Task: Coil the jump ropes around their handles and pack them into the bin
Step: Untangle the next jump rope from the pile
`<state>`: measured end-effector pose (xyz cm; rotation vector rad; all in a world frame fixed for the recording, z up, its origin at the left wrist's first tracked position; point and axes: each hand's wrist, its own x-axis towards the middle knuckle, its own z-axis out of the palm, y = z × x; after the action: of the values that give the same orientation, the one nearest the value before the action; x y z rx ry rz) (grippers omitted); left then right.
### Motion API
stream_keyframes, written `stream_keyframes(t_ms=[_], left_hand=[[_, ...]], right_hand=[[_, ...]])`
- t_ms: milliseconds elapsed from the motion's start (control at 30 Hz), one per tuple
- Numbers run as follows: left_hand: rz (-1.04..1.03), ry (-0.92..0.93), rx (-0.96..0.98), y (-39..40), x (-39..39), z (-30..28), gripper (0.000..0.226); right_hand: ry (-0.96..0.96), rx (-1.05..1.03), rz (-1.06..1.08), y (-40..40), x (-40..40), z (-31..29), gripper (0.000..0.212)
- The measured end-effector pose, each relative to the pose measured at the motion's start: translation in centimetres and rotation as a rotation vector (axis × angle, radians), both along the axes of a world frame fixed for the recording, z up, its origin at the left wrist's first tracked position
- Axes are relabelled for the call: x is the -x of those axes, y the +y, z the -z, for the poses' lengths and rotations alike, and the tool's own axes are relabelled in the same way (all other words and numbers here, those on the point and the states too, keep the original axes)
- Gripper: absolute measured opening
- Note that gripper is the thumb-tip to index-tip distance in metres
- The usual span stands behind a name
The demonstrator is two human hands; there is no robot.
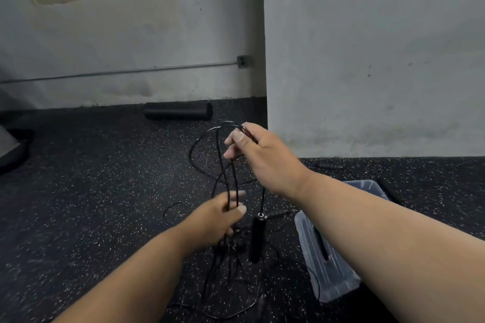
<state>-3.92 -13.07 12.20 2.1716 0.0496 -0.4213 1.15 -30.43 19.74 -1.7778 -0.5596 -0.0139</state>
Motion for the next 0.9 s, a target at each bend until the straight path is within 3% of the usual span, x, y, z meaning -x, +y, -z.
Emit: stream_keyframes(t_ms=[100, 200, 300, 367, 433, 533, 633, 700, 800, 900], left_hand=[[0.173, -0.148, -0.285, 0.2, -0.6, 1.0, 0.027], [-0.021, -0.245, -0.073, 1.1, -1.2, 0.0, 0.023], [-0.173, -0.303, 0.038, 2.1, -2.0, -2.0, 0.024], [-0.253, -0.251, 0.24, 2.5, -2.9, -2.9, 0.028], [-0.316, -0.171, 0.478, 2.0, -2.7, -3.6, 0.031], [-0.316, -0.121, 0.711, 0.3, -2.8, -5.1, 0.032], [-0.289, -0.103, 0.824, 0.1, -3.2, -6.4, 0.03], [-0.332, -0.135, 0.794, 1.2, -3.8, -6.3, 0.03], [-0.393, -0.228, 0.552, 3.3, -4.3, -4.2, 0.033], [-0.368, -0.144, 0.471, 4.0, -3.8, -2.2, 0.04]], right_hand=[[-0.047, -0.048, -0.018, 0.2, -0.4, -0.4, 0.021], [0.011, -0.102, 0.09, -0.3, -1.1, 0.4, 0.015], [0.207, 0.048, 0.181, -1.1, -1.9, 3.1, 0.039], [0.31, 0.208, 0.099, -1.1, -1.9, 4.7, 0.054], [0.381, 0.299, -0.015, -0.8, -1.6, 5.7, 0.048], [0.323, 0.373, -0.198, -0.1, -1.4, 6.3, 0.028], [0.16, 0.439, -0.187, 0.1, -1.7, 6.7, 0.033], [0.108, 0.486, -0.128, 0.0, -2.0, 6.7, 0.036], [0.074, 0.507, -0.043, -0.1, -2.3, 6.4, 0.035], [0.029, 0.465, 0.041, 0.4, -2.3, 5.9, 0.034]])
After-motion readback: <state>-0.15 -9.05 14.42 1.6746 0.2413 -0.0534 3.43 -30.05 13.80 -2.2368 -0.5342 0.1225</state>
